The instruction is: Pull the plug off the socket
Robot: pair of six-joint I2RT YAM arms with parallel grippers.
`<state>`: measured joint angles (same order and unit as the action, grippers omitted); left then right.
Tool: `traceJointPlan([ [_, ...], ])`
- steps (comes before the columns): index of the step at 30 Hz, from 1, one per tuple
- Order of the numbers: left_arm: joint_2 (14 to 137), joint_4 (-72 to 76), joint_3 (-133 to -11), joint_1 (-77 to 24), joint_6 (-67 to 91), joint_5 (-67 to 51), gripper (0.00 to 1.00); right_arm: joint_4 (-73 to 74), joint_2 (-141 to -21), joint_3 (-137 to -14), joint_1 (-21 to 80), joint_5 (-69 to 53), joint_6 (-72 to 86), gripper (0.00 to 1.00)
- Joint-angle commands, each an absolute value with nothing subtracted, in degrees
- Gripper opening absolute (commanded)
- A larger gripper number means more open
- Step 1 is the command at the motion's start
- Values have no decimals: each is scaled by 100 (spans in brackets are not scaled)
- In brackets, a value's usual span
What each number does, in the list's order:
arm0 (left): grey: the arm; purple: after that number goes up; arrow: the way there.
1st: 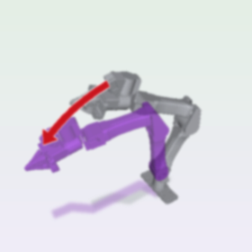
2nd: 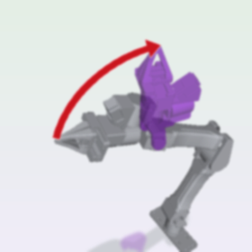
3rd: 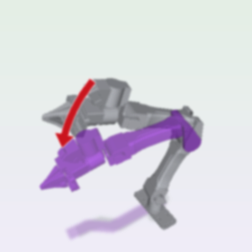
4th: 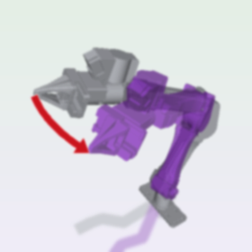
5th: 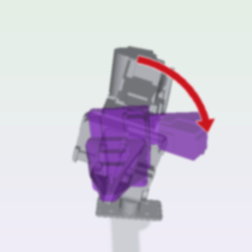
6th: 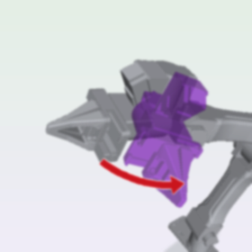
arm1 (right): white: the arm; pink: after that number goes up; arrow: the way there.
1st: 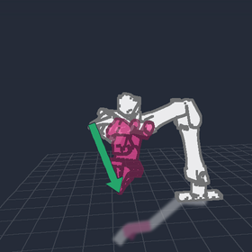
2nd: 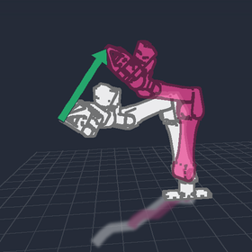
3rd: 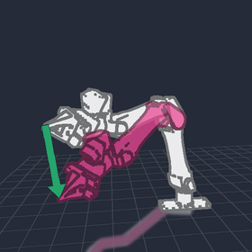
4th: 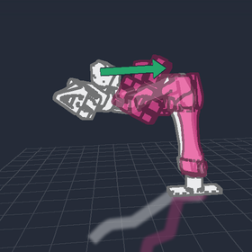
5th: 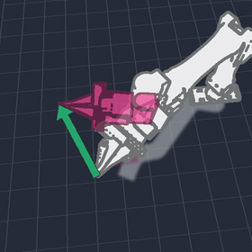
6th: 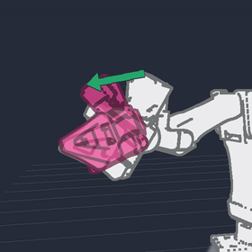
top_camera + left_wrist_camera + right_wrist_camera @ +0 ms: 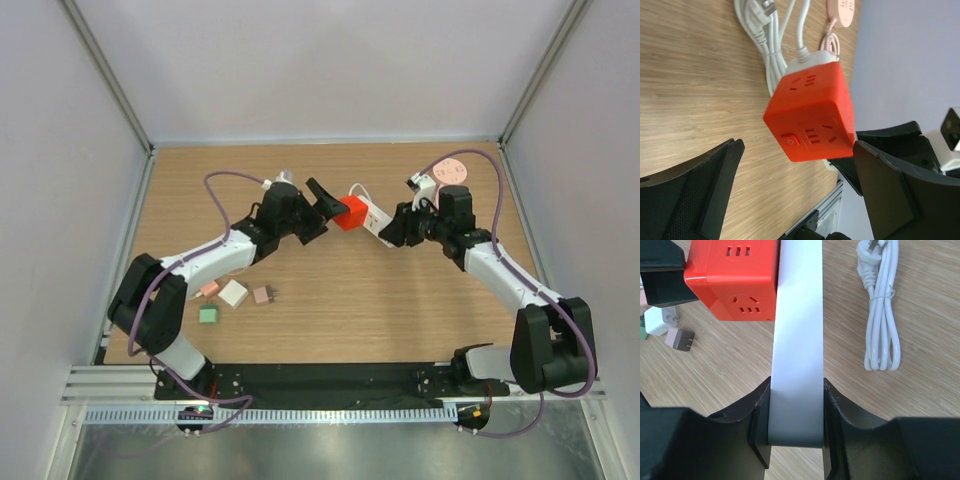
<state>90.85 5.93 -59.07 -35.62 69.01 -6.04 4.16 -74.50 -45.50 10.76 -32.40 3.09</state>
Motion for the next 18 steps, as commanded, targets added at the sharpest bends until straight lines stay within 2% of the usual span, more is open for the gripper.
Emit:
traceJointPlan([
  [1,9246,475,-6196,-3595,7066,-571,100,-422,-7207,-4614,1072,-3682,351,1],
  [11,9790,852,-6521,-3832,7778,-615,100,-562,-7321,-4588,1072,-3911,501,1],
  [15,9949,1133,-6557,-3876,8207,-668,100,-528,-7339,-4597,1072,-3675,545,1],
  [18,9914,1415,-6478,-3876,8506,-633,96,-483,-7374,-4614,1098,-3402,545,1],
])
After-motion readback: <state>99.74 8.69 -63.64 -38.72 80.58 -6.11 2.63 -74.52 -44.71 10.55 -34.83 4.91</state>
